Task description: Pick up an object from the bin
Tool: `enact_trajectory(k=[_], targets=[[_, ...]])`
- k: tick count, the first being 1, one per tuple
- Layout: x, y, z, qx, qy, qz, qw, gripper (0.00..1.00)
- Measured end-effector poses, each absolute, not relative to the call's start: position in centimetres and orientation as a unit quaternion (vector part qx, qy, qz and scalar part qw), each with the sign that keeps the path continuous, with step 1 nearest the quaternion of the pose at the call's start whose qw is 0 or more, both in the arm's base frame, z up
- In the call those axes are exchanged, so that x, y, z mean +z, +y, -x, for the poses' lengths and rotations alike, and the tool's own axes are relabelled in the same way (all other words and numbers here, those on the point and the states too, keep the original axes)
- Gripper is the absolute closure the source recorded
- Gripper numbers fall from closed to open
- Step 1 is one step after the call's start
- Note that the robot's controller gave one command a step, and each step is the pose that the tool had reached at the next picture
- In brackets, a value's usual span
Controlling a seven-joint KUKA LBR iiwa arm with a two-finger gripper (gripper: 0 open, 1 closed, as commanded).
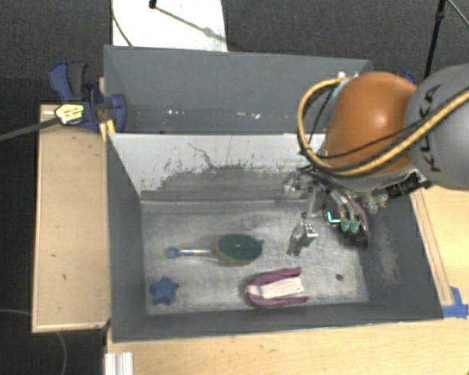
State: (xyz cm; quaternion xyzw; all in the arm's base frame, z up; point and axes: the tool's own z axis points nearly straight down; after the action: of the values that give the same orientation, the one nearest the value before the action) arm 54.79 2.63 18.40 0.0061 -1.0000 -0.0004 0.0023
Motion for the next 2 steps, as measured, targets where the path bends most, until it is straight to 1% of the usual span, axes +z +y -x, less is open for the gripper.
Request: enact_trajectory(k=[1, 2], targets=[[14.2, 9.7, -57.8, -0.002, -0.994, -0.111, -0.002, 0.00], [7.1, 11.5, -55.4, 0.000, -0.998, -0.063, 0.001, 0.00]])
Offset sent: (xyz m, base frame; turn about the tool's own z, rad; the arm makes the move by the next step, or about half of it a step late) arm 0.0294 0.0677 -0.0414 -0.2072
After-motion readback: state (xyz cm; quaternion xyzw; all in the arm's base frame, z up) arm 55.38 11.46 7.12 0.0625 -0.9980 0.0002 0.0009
